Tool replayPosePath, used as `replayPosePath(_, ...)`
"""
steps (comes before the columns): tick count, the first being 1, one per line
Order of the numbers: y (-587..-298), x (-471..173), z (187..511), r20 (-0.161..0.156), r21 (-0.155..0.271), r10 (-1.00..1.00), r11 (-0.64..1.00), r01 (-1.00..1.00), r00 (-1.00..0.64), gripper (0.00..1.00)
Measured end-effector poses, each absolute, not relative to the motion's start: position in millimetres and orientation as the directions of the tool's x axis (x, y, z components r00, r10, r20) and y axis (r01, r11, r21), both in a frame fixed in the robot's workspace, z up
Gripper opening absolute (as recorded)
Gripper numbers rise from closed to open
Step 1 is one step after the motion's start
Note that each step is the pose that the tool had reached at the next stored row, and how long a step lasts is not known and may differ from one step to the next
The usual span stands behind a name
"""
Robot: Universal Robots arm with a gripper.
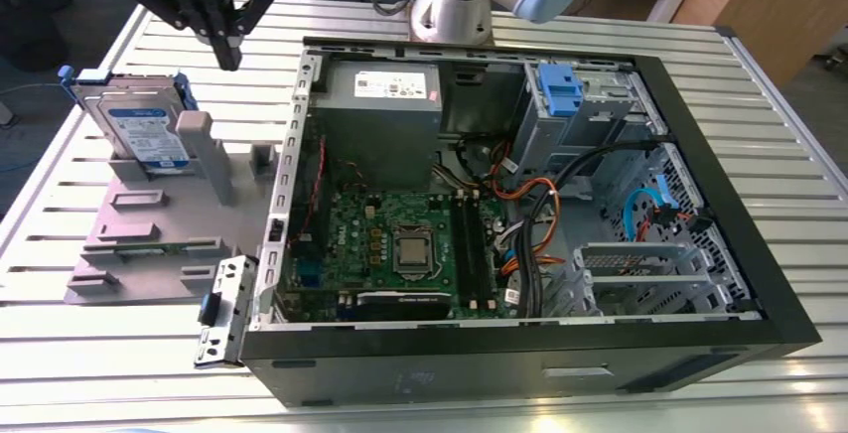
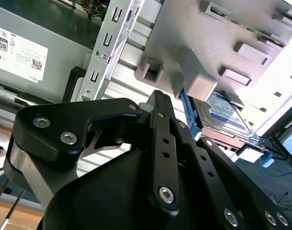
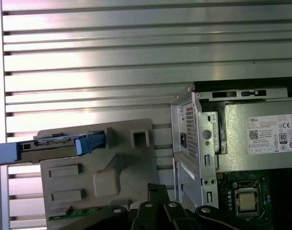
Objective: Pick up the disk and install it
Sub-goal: 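Reach for the disk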
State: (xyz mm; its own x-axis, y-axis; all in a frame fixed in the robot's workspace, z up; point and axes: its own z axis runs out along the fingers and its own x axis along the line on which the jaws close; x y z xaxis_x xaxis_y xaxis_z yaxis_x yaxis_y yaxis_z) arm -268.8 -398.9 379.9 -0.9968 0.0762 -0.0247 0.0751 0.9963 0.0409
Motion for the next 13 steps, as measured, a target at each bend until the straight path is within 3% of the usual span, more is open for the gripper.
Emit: replayPosePath(13, -399.0, -274.9, 379.6, -0.025, 0.041, 0.076, 0.996, 0.075, -0.997, 0.11)
